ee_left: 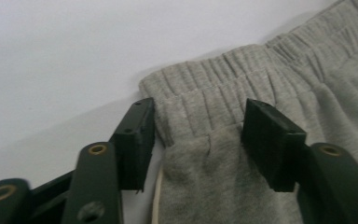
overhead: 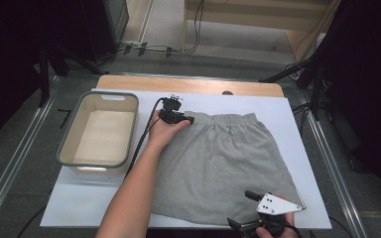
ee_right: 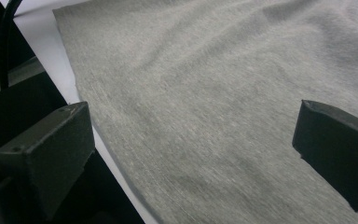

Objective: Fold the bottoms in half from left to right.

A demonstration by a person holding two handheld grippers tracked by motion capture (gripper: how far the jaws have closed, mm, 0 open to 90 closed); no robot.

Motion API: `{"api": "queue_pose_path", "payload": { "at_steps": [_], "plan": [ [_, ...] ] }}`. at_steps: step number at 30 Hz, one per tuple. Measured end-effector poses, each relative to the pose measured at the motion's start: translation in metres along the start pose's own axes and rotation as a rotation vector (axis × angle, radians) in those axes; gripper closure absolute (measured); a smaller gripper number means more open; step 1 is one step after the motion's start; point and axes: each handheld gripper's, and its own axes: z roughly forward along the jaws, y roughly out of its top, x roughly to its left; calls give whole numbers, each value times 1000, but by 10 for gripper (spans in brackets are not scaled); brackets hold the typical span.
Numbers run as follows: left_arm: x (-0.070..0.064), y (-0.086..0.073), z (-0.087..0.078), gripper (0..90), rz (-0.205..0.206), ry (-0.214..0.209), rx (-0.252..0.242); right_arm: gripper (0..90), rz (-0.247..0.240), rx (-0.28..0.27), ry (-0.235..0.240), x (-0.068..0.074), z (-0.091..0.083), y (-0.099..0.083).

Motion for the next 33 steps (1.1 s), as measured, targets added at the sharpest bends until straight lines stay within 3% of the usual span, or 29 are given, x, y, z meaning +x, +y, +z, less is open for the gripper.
{"api": "queue_pose_path", "payload": {
  "at_steps": [4, 8, 11, 22, 33],
  "plan": [
    [2, -1, 0, 565, -18, -31, 5, 0, -1, 0, 3, 1, 0, 0],
    [4, -2, -1, 745, -24, -60, 22, 0, 3, 9, 5, 1, 2, 0],
    [1, -1, -5, 810, -17, -42, 10, 0, -7, 5, 8, 4, 4, 1],
    [-2, 9, -29, 829, -7, -45, -60, 0, -76, -18, 64, 29, 16, 26],
    [-4, 16, -41, 828, 15, -40, -69, 0, -156, -65, 158, 67, 48, 74]
  ]
}}
